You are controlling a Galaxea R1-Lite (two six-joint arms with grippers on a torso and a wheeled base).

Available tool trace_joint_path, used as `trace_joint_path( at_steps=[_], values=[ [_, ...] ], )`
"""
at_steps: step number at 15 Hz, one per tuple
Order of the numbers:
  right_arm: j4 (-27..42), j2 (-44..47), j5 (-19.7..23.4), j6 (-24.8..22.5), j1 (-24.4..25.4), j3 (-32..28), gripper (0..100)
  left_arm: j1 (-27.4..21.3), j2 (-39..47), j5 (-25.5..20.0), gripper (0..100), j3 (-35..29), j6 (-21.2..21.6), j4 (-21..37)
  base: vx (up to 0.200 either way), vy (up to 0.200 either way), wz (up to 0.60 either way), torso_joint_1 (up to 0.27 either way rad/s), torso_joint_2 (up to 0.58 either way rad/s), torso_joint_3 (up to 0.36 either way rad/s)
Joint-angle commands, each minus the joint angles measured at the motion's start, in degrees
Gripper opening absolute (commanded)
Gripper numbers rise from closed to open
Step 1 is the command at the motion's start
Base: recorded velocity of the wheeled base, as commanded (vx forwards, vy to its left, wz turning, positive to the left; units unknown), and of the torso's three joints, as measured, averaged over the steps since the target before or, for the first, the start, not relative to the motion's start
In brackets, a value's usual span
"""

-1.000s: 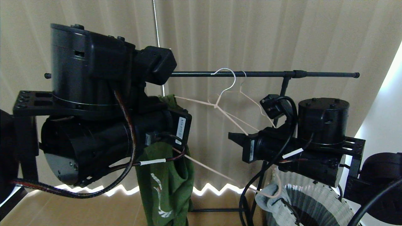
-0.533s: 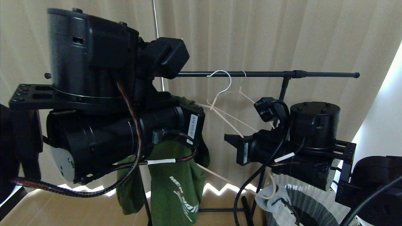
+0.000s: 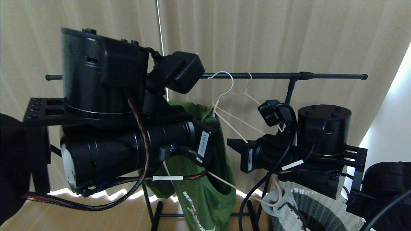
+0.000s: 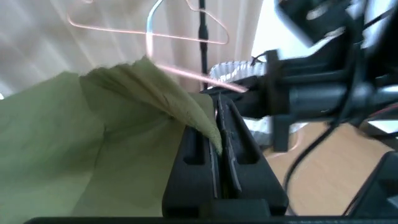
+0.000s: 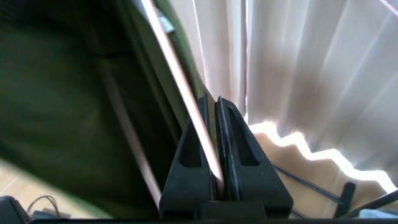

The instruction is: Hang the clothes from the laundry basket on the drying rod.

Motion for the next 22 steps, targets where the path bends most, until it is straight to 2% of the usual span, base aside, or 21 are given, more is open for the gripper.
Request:
trace_joint_path(
  at_steps=[1,5,6,8,10,12,16,18,22],
  values=[
    [0.0,-2.3,-0.1,-1.0,-0.2,0.3,0,1.3,-2.1,0.0,0,3.1,0.1,-0.3,0.0,0.0,0.0,0.0,0.0,0.0],
    [0.2,-5.8,-0.2,-3.1,-0.4,1.0,0,1.0,-5.2,0.0,0,6.5,0.2,-0.2,0.0,0.0,0.0,0.0,0.0,0.0],
    [0.3,-6.3,-0.2,-3.3,-0.4,1.0,0,1.0,-5.3,0.0,100,7.1,0.2,-0.2,0.0,0.0,0.0,0.0,0.0,0.0],
    [0.4,-6.9,-0.2,-4.6,-0.8,1.0,0,1.0,-5.9,0.0,100,7.6,1.1,-0.2,0.0,0.0,0.0,0.0,0.0,0.0],
    [0.6,-8.0,-0.1,-7.2,-2.8,2.1,0,1.1,-8.0,0.0,100,9.9,3.7,-0.4,0.0,0.0,0.0,0.0,0.0,0.0],
    [0.7,-9.0,-0.1,-7.7,-3.2,3.8,0,1.2,-10.2,0.0,100,12.8,4.8,-1.2,0.0,0.0,0.0,0.0,0.0,0.0],
    [7.4,-13.1,0.0,-11.9,-5.7,4.1,0,5.4,-14.8,0.0,100,19.8,12.7,-5.3,0.0,0.0,0.0,0.0,0.0,0.0],
    [8.2,-14.1,0.0,-12.0,-5.7,4.4,0,7.5,-15.9,0.1,100,20.7,16.7,-5.8,0.0,0.0,0.0,0.0,0.0,0.0],
    [8.3,-13.9,-0.1,-12.1,-6.3,4.7,0,7.8,-17.0,0.0,100,21.0,18.5,-7.3,0.0,0.0,0.0,0.0,0.0,0.0]
  ],
)
